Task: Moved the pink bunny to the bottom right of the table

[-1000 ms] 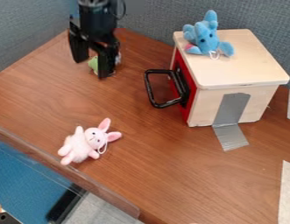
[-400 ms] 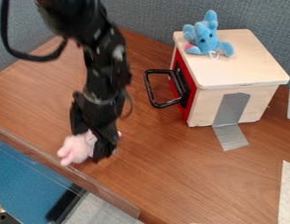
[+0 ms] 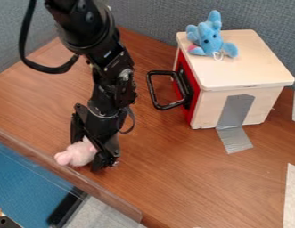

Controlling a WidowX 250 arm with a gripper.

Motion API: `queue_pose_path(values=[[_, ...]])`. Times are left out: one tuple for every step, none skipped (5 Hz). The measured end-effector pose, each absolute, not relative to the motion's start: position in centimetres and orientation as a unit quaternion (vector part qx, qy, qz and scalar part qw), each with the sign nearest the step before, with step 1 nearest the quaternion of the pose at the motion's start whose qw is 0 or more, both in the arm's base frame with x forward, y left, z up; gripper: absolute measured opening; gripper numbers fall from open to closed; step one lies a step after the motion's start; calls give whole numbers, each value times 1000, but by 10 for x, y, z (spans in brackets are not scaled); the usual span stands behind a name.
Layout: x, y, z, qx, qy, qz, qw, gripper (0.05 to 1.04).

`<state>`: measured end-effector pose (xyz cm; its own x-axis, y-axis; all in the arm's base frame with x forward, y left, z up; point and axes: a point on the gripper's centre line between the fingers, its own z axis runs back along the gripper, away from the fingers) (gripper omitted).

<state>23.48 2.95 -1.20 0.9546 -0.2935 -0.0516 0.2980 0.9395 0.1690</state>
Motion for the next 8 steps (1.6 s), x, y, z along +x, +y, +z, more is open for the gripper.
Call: queue_pose_path(values=[[236,21,-4,63,1,-155,986,656],[237,-6,11,31,-19,-171,985,415],[240,-53,17,-1,-29,-209,978,330],[242,-89,19,-12,-38,-226,973,323],[246,-107,9,-8,-35,-223,974,323],[252,-115,2,-5,-36,-216,976,389],[254,-118,1,-10,-30,-197,980,702],[251,-116,11,-7,-15,-200,980,970]])
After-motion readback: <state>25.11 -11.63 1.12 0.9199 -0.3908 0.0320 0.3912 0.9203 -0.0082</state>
